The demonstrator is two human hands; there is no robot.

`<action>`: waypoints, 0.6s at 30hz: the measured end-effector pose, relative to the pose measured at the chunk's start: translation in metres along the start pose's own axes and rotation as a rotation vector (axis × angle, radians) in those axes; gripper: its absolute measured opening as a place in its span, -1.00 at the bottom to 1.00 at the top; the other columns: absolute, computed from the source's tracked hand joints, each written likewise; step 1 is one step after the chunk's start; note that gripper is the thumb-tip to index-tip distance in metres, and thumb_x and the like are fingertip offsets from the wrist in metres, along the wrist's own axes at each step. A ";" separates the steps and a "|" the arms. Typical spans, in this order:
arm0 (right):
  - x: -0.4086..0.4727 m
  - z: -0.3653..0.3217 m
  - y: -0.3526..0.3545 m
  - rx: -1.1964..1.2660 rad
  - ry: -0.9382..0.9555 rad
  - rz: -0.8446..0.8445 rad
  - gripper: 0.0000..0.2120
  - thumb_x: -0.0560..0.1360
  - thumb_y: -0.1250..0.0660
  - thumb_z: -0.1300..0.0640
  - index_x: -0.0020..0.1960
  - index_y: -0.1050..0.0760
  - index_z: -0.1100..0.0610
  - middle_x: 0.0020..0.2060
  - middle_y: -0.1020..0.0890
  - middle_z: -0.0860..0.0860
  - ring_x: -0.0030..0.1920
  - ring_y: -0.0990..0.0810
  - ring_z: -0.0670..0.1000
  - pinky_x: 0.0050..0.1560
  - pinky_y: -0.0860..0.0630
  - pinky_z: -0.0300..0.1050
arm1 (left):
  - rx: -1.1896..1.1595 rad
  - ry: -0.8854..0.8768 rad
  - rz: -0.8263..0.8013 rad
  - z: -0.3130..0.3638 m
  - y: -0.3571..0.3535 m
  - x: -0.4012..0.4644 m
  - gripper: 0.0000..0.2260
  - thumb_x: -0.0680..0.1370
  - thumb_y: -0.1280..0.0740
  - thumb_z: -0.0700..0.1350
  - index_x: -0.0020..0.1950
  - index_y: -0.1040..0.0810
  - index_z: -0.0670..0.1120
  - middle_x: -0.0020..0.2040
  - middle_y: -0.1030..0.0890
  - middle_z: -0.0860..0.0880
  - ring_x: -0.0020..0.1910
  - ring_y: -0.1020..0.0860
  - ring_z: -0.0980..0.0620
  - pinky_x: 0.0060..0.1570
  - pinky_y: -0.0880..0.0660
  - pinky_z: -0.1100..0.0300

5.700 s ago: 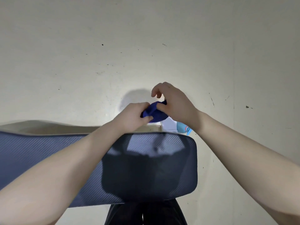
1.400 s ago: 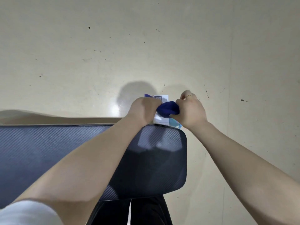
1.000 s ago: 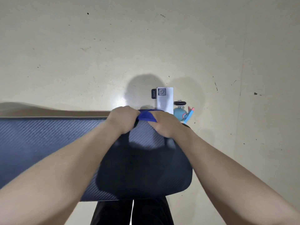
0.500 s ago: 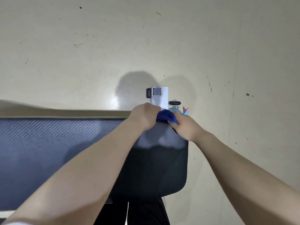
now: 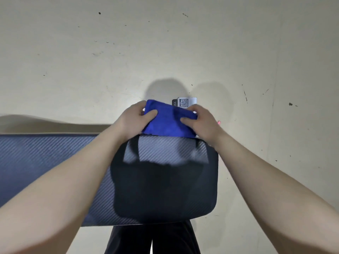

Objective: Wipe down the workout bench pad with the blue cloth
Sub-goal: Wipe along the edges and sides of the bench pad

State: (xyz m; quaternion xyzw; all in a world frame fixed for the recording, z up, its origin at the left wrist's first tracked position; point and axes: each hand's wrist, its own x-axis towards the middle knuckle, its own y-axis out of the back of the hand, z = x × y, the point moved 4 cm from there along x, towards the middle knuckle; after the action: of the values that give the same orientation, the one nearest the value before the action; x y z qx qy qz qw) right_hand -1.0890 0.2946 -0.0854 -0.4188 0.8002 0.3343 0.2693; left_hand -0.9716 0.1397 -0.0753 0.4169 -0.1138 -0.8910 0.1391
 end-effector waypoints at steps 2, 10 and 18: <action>0.004 0.009 0.010 -0.023 -0.058 0.041 -0.73 0.42 -0.38 0.15 0.08 -0.39 0.05 -0.10 -0.57 0.07 -0.10 -0.52 0.06 -0.13 -0.40 -0.16 | 0.140 -0.053 -0.051 0.005 -0.012 0.009 -0.83 0.59 -0.19 -0.10 0.04 -0.45 -0.19 -0.09 -0.58 -0.11 -0.13 -0.51 -0.07 -0.12 -0.36 0.15; 0.005 0.013 -0.014 -0.880 0.183 0.062 -0.74 0.52 -0.21 0.18 0.17 -0.51 -0.01 0.35 -0.35 0.04 0.36 -0.30 0.13 0.31 -0.27 0.03 | 0.884 -0.213 0.102 0.017 -0.043 0.017 -0.65 0.56 -0.20 -0.15 0.35 -0.35 -0.12 0.31 -0.40 -0.15 0.24 -0.41 -0.17 0.09 -0.34 0.04; -0.022 0.047 0.013 -0.778 0.282 -0.240 -0.83 0.52 -0.19 0.08 0.08 -0.43 0.07 -0.20 -0.56 -0.02 -0.19 -0.51 0.12 -0.28 -0.43 -0.09 | 0.829 -0.303 -0.475 0.019 -0.085 0.015 -0.69 0.62 -0.09 -0.04 0.28 -0.39 -0.15 0.12 -0.53 -0.17 0.04 -0.51 -0.12 -0.01 -0.42 0.08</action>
State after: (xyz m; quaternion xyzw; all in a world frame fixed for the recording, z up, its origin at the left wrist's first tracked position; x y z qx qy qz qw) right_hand -1.0815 0.3465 -0.0951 -0.6207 0.5892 0.5171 0.0163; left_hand -1.0089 0.2161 -0.1014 0.3172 -0.3792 -0.8284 -0.2633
